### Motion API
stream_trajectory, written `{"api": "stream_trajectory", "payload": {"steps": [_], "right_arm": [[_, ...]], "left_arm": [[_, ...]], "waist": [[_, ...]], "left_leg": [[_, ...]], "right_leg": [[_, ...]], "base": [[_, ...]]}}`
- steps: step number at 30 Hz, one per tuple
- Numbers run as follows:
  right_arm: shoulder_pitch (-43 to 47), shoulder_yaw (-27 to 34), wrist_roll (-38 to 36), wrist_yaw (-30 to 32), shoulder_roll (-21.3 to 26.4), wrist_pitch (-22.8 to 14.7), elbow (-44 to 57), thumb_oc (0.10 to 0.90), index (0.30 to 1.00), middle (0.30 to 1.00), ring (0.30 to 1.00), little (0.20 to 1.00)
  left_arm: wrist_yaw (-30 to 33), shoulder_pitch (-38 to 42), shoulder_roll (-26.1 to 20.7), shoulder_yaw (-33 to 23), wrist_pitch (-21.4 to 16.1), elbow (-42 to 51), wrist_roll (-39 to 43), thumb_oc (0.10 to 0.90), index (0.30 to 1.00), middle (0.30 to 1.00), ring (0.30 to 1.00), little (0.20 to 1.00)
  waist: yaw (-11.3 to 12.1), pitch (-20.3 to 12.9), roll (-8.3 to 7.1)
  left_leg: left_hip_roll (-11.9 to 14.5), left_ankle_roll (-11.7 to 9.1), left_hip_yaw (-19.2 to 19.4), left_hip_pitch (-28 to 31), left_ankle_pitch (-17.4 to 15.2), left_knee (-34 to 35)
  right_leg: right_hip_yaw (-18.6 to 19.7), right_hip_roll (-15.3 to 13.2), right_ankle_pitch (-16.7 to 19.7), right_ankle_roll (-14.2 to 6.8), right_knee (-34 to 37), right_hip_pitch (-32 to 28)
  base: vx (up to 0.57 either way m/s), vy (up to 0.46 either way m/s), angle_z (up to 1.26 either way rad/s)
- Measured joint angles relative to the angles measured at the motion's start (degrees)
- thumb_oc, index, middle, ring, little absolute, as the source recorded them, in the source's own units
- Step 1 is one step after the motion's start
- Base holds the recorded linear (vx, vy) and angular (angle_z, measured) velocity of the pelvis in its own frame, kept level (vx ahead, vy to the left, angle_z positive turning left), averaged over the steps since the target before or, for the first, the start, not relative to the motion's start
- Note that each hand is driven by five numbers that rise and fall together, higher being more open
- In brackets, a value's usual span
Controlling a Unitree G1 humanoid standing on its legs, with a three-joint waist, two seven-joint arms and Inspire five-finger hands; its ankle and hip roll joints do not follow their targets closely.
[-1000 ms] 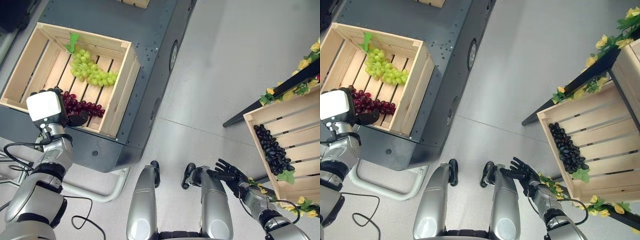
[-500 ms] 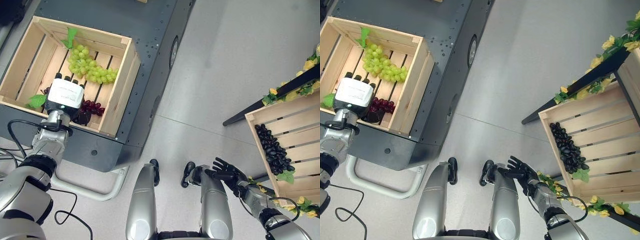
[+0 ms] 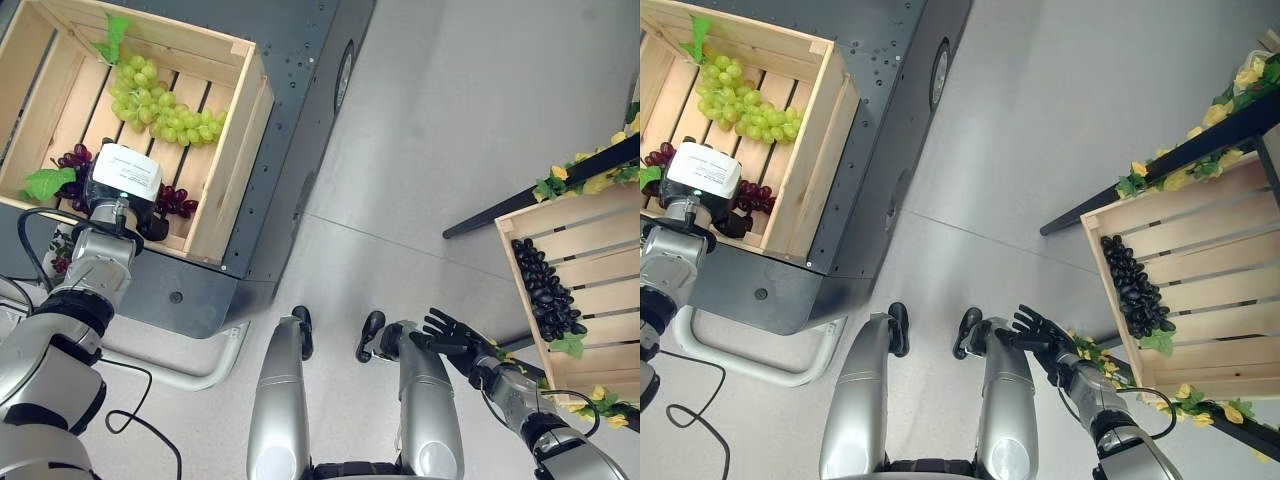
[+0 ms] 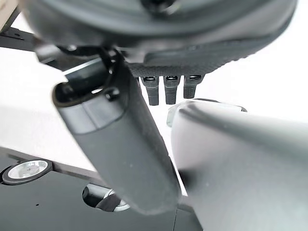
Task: Pick up the fruits from the basket on one side to the basket on the other side
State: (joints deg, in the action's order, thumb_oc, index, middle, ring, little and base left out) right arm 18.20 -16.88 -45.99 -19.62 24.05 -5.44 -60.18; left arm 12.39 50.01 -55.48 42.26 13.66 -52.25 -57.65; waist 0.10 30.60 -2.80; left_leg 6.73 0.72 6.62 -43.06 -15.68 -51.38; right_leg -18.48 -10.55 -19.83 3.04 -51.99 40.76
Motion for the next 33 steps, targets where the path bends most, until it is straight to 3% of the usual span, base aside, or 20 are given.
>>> {"api": "stream_trajectory", "payload": {"steps": [9, 10, 21, 29, 33], "right_arm": [[-0.04, 0.12, -4.55, -1.25, 0.24, 0.04, 1.91, 0.800, 0.900, 0.900, 0.900, 0.900], [-0.15, 0.18, -5.97, -1.28, 0.24, 0.05, 2.08, 0.800, 0.900, 0.900, 0.900, 0.900], [-0.51, 0.66, -10.80, -1.66, 0.34, 0.02, 3.70, 0.800, 0.900, 0.900, 0.900, 0.900], [-0.52, 1.04, -10.82, -1.84, 0.39, 0.03, 6.12, 0.800, 0.900, 0.900, 0.900, 0.900], [-0.52, 1.09, -11.00, -1.84, 0.40, 0.03, 6.64, 0.800, 0.900, 0.900, 0.900, 0.900]], "left_arm": [[-1.35, 3.82, -1.12, 0.11, 0.98, 0.40, 0.00, 0.800, 0.900, 0.900, 0.900, 0.900], [-1.27, 3.91, -1.44, 0.10, 0.94, 0.45, 0.05, 0.400, 0.300, 0.300, 0.300, 0.300], [1.95, 2.81, -2.39, 0.09, -2.97, -1.30, 4.01, 0.400, 0.300, 0.300, 0.300, 0.300], [5.72, -0.85, -2.97, 0.09, -7.10, -1.22, 4.76, 0.400, 0.300, 0.300, 0.300, 0.300], [6.99, -3.00, -2.82, 0.02, -7.25, -0.43, 12.57, 0.400, 0.300, 0.300, 0.300, 0.300]], "waist": [[-0.22, -0.07, -0.92], [-0.23, -0.07, -0.95], [-0.69, -0.08, -0.96], [-1.34, -0.08, -0.97], [-1.33, -0.08, -0.97]], "left_leg": [[0.20, 0.69, -0.63, -5.39, -0.55, -3.45], [0.22, 0.70, -0.71, -5.77, -0.57, -3.91], [0.30, 0.61, -0.75, -7.29, -0.54, -4.72], [0.24, 1.00, 0.93, -4.33, -0.98, -4.62], [0.20, 1.38, 1.52, -2.33, -1.18, -4.10]], "right_leg": [[-0.67, -0.59, -0.22, 0.18, -2.65, 4.39], [-0.69, -0.58, -0.40, 0.12, -3.02, 4.74], [-0.31, -0.42, -0.57, 0.36, -4.18, 6.59], [0.83, -0.99, -0.24, 0.25, -4.25, 4.56], [1.73, -1.16, -0.24, -0.13, -4.14, 3.37]], "base": [[0.00, 0.011, 0.03], [0.00, 0.000, 0.00], [0.00, 0.004, 0.00], [0.00, 0.007, -0.06], [-0.02, 0.001, -0.05]]}}
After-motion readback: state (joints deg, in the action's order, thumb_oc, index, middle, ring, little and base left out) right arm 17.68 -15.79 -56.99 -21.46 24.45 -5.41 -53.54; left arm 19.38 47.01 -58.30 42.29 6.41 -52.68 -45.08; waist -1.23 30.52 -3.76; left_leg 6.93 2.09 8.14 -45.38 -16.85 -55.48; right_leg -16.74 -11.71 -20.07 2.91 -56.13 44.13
